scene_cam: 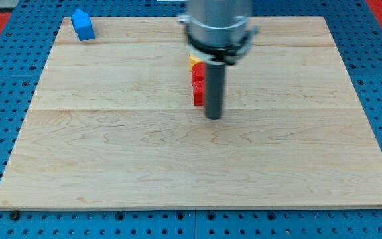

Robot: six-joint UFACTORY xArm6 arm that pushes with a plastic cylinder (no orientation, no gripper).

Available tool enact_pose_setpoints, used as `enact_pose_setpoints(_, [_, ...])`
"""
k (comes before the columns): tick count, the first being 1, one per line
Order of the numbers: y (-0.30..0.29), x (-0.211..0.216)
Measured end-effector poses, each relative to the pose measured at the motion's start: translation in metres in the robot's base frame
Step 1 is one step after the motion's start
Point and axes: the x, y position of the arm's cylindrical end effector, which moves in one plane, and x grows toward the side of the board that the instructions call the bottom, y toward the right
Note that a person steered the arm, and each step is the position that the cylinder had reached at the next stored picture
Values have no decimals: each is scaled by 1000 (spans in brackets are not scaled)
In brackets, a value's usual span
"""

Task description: Move the red star slightly to the left

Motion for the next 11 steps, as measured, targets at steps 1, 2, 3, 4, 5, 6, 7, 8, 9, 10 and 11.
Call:
enact_pose_setpoints(1, [32, -11])
enact_pose_setpoints(2, [32, -42])
enact_pose_setpoints(3, [32, -52])
enact_pose_setpoints(4, [31, -40])
enact_pose_setpoints(5, [31, -40])
enact_pose_setpoints(6, [15, -40])
enact_pose_setpoints(7, [8, -40])
enact_pose_setpoints(8, [0, -40])
enact_pose_setpoints(9, [-8, -40])
enact_pose_setpoints(10, [-17, -40])
enact_pose_setpoints(11, [-16, -40])
